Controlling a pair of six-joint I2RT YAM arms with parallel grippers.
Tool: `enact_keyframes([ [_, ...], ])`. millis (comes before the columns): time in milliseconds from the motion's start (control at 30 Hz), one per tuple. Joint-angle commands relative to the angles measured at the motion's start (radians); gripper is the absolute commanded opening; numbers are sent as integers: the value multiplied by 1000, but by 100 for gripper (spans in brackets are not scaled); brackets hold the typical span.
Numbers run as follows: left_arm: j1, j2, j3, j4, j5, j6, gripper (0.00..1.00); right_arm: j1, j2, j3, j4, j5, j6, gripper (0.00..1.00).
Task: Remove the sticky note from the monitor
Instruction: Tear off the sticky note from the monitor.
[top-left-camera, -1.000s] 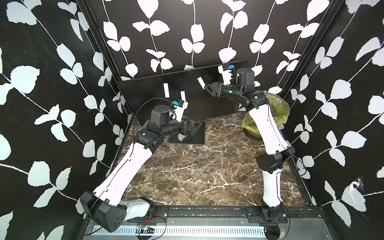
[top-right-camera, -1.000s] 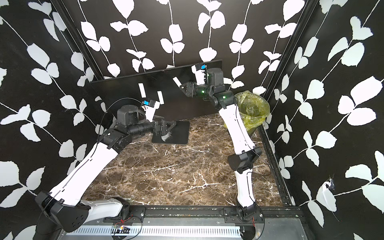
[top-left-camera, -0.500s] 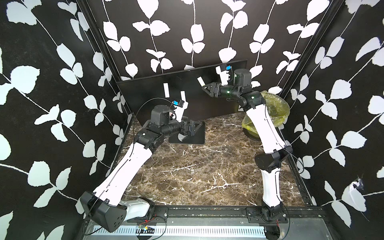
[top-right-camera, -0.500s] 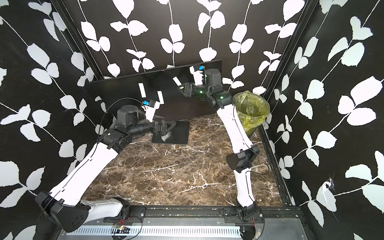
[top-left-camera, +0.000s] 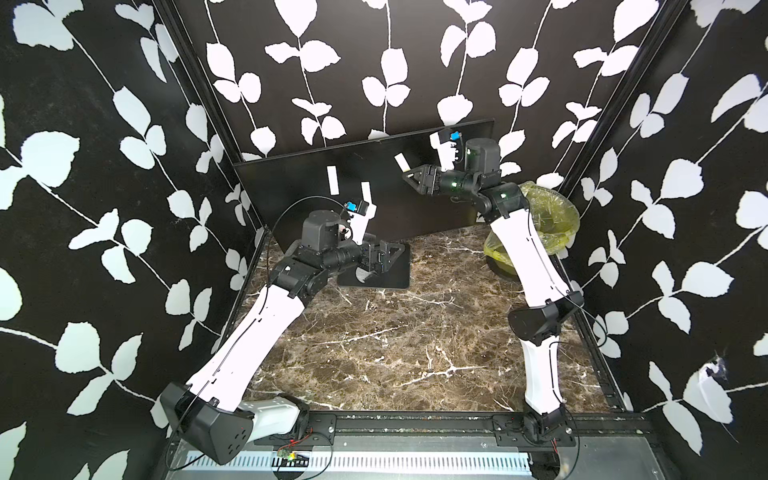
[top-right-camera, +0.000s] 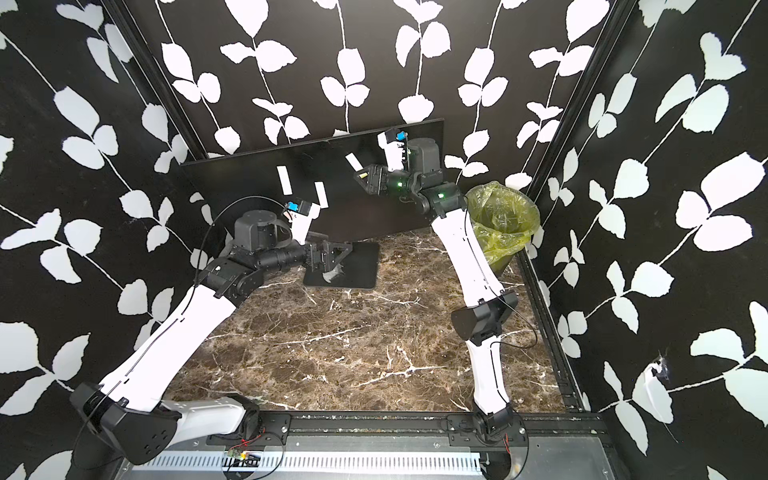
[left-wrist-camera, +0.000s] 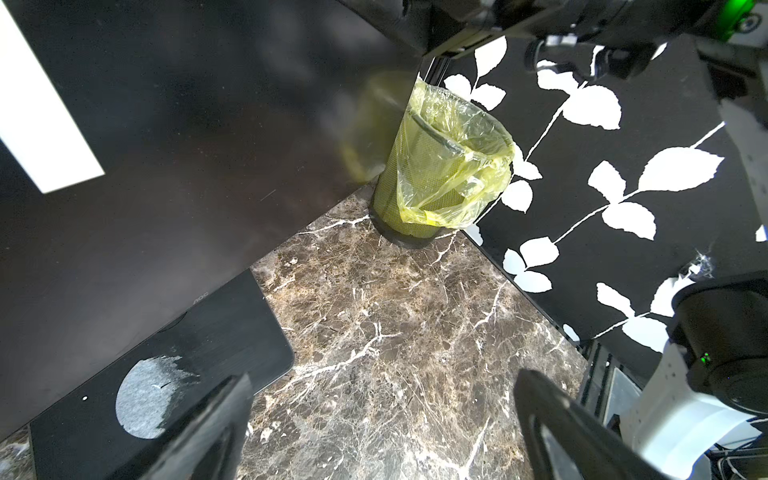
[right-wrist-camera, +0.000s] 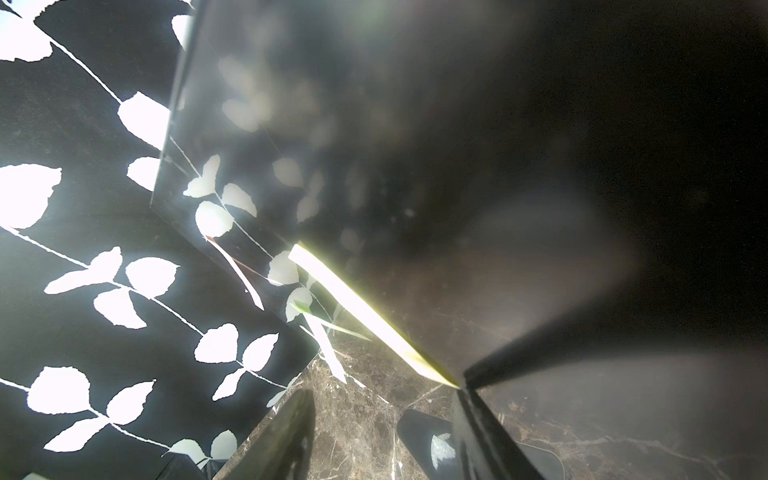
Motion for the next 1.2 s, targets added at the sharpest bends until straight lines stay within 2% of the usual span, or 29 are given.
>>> enact_keyframes([
  [0, -4, -9, 0, -2, 7, 12, 99, 5, 34, 20, 49, 38, 3, 55],
  [700, -4, -18, -11, 2, 8, 13, 99, 33, 13, -2, 98, 24, 25, 52],
  [867, -4, -19, -12, 1, 7, 17, 99, 40, -3, 1, 31, 108, 6, 53],
  [1167, -4, -16, -12, -2, 10, 20, 99, 74, -139, -237, 138, 258, 51, 59],
])
